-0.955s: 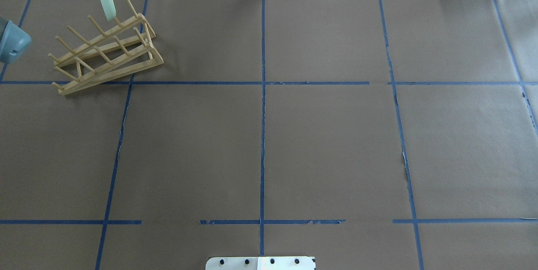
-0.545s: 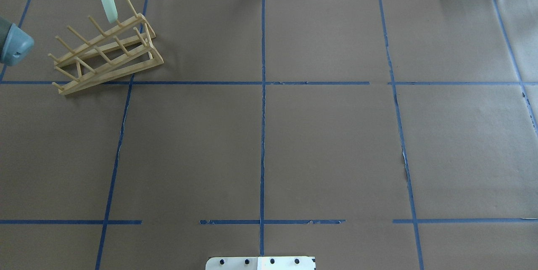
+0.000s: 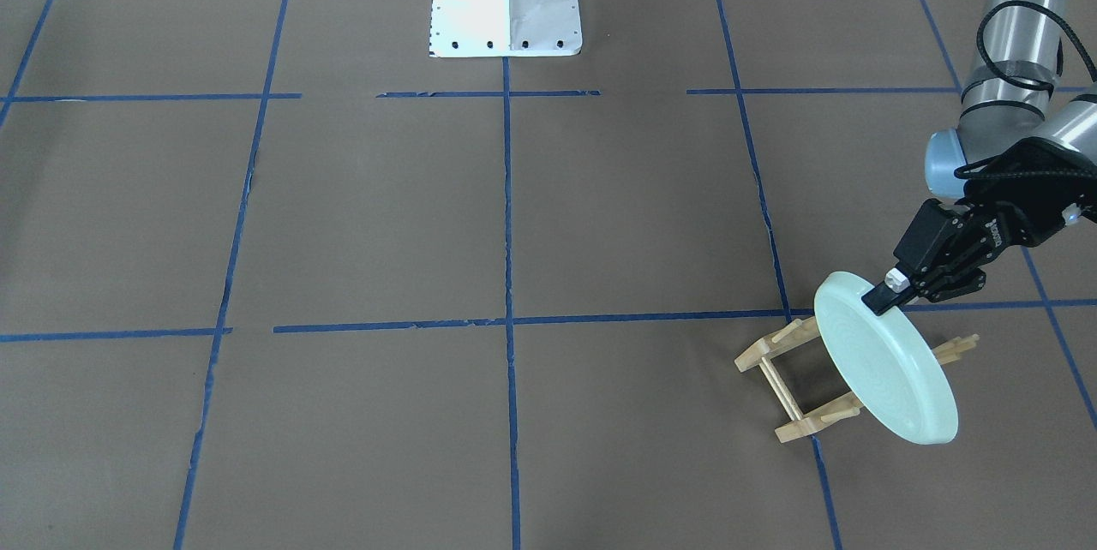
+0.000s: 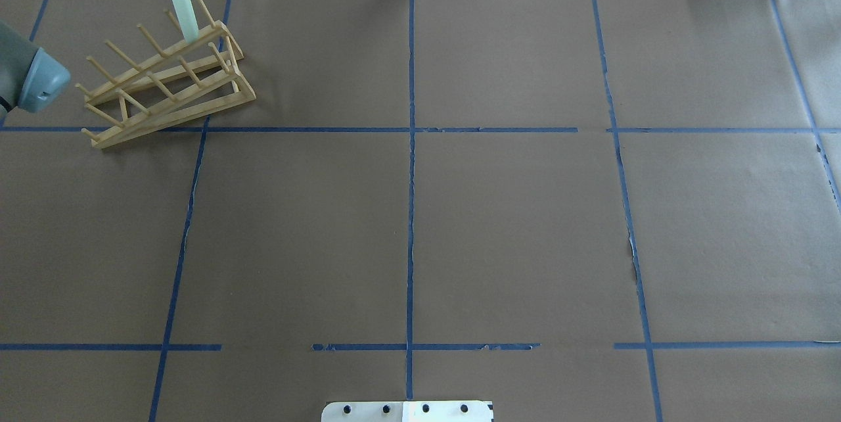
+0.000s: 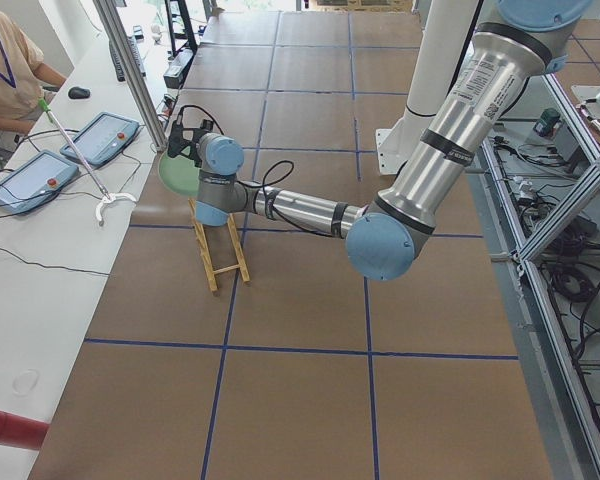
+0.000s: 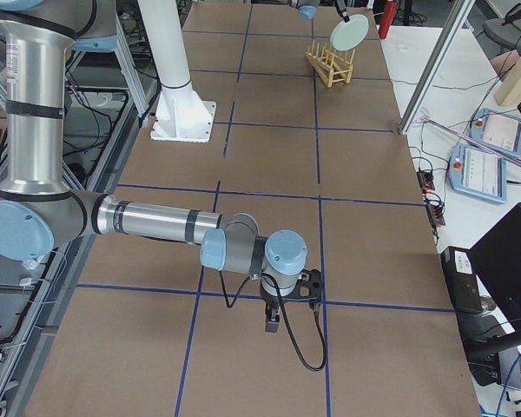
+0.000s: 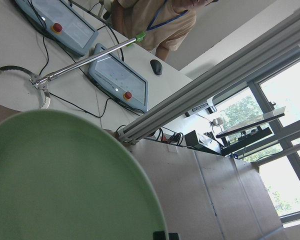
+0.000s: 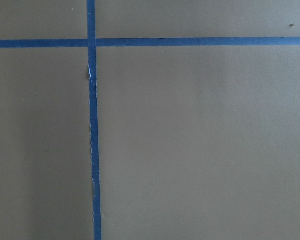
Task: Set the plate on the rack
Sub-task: 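Lower the plate with the left gripper into a slot between rack pegs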
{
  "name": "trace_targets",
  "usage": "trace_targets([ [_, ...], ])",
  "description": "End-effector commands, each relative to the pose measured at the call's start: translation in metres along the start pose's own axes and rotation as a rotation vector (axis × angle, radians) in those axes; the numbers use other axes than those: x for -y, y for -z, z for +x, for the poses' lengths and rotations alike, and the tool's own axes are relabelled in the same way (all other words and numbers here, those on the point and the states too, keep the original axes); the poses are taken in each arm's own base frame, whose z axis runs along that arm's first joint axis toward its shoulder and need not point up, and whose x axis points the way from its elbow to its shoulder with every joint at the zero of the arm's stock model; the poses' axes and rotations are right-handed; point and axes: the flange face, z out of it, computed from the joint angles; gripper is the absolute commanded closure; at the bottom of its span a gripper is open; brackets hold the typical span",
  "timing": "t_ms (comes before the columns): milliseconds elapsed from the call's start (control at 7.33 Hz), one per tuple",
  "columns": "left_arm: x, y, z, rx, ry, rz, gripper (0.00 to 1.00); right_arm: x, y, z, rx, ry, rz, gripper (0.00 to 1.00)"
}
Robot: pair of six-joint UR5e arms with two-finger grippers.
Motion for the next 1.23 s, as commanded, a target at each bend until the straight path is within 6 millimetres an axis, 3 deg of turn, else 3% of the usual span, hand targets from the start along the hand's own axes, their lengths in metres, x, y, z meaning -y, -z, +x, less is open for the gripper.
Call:
trace_targets([
  [0, -0.004, -0.006, -0.008, 0.012, 0.012, -0.007, 1.00, 0.000, 0.000, 0.000, 0.000, 0.000, 0.000, 0.00],
  [545, -0.022, -0.027, -0.014, 0.015, 0.026, -0.013, 1.00, 0.000, 0.000, 0.000, 0.000, 0.001, 0.001, 0.00],
  [1091, -0.028, -0.029, -0.025, 0.027, 0.035, -0.021, 1.00, 0.000, 0.000, 0.000, 0.000, 0.001, 0.001, 0.00],
])
